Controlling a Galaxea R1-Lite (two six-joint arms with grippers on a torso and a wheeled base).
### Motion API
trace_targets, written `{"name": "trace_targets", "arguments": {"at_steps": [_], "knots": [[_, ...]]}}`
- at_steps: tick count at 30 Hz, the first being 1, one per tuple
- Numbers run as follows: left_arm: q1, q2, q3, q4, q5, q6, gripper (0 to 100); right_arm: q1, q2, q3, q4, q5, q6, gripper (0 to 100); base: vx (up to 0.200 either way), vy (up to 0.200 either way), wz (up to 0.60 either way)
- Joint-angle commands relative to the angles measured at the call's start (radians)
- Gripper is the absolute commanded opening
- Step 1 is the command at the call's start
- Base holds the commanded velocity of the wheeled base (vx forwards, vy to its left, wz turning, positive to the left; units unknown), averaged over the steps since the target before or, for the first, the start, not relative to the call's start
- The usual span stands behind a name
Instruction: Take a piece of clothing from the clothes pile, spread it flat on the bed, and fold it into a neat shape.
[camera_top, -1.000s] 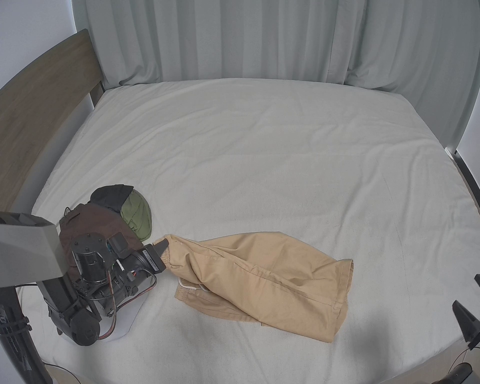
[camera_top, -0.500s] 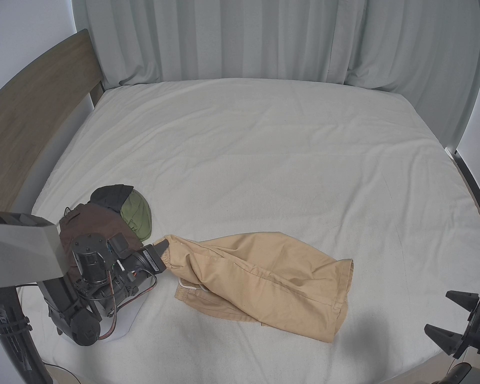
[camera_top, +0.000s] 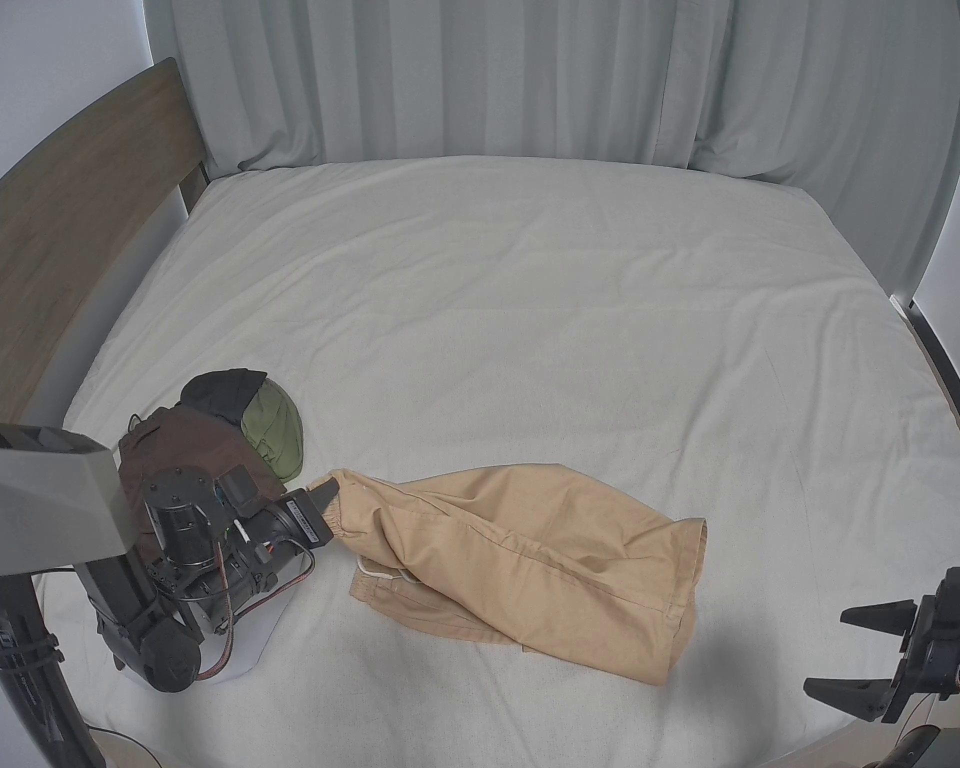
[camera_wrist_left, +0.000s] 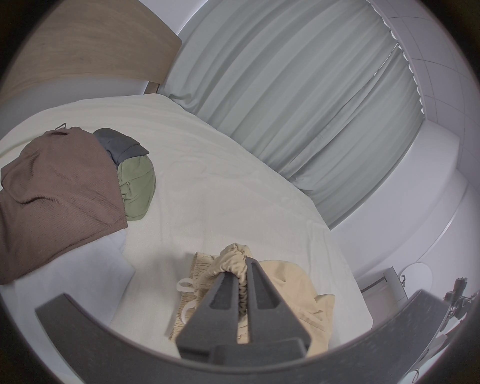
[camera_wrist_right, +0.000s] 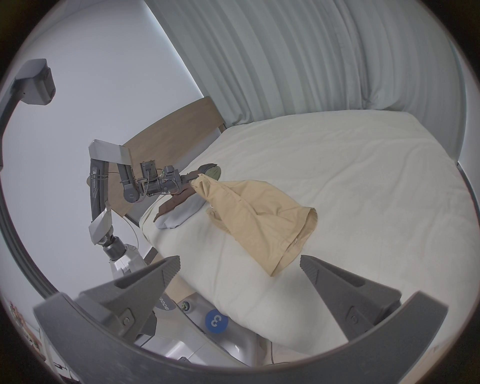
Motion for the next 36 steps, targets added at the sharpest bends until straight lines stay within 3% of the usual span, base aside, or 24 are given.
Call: {"name": "trace_targets", "arguments": {"at_steps": [1, 10, 19, 29, 36], "knots": [[-0.002, -0.003, 0.0, -0.003, 0.0, -0.001, 0, 0.014, 0.084, -0.013, -0.026, 0.023, 0.003, 100, 0.0, 0.0, 0.0], [-0.011, -0.006, 0.006, -0.004, 0.0, 0.001, 0, 0.009, 0.25, -0.007, -0.264, 0.049, 0.019, 100, 0.0, 0.0, 0.0], [-0.011, -0.002, 0.005, -0.004, 0.0, -0.001, 0, 0.006, 0.357, -0.016, -0.338, 0.062, 0.103, 100, 0.0, 0.0, 0.0], [-0.011, -0.003, 0.006, -0.004, 0.0, 0.001, 0, 0.005, 0.508, -0.009, -0.425, 0.066, 0.114, 100, 0.0, 0.0, 0.0], [-0.011, -0.005, 0.006, -0.004, -0.003, 0.001, 0, 0.008, 0.575, -0.009, -0.477, 0.066, 0.207, 100, 0.0, 0.0, 0.0]]}}
